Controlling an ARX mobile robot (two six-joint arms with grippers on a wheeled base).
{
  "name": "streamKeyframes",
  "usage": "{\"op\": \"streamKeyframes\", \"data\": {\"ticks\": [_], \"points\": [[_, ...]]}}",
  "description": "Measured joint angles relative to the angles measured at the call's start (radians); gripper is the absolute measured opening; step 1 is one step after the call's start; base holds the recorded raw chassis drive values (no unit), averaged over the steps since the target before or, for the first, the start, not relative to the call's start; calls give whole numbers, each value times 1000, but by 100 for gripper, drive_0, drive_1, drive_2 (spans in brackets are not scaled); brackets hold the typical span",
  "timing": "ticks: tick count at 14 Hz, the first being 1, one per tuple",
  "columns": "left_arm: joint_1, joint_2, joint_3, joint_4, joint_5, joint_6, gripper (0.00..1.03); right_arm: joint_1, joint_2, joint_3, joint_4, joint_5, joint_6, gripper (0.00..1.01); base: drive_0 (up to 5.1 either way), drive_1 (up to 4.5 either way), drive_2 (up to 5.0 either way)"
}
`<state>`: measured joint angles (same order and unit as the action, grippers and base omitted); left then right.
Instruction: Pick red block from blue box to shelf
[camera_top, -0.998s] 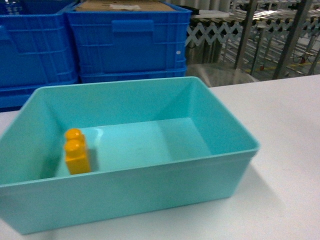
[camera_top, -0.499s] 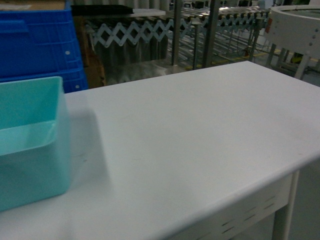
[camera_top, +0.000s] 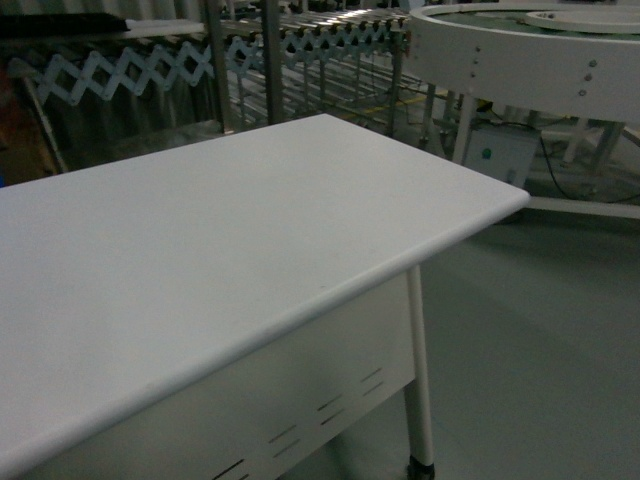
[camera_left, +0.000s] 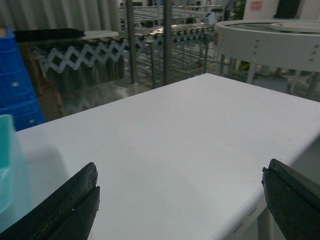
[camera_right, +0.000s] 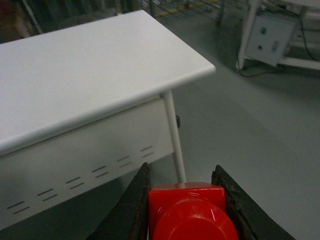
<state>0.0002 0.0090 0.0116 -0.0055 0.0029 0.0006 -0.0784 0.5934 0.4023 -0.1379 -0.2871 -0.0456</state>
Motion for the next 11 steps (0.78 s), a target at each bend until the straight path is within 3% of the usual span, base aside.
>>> {"op": "streamKeyframes", "data": {"ticks": [11], "points": [[-1, 0, 0, 5, -4, 0, 98, 0, -1, -2, 3, -5, 0, 28, 0, 0, 0]]}}
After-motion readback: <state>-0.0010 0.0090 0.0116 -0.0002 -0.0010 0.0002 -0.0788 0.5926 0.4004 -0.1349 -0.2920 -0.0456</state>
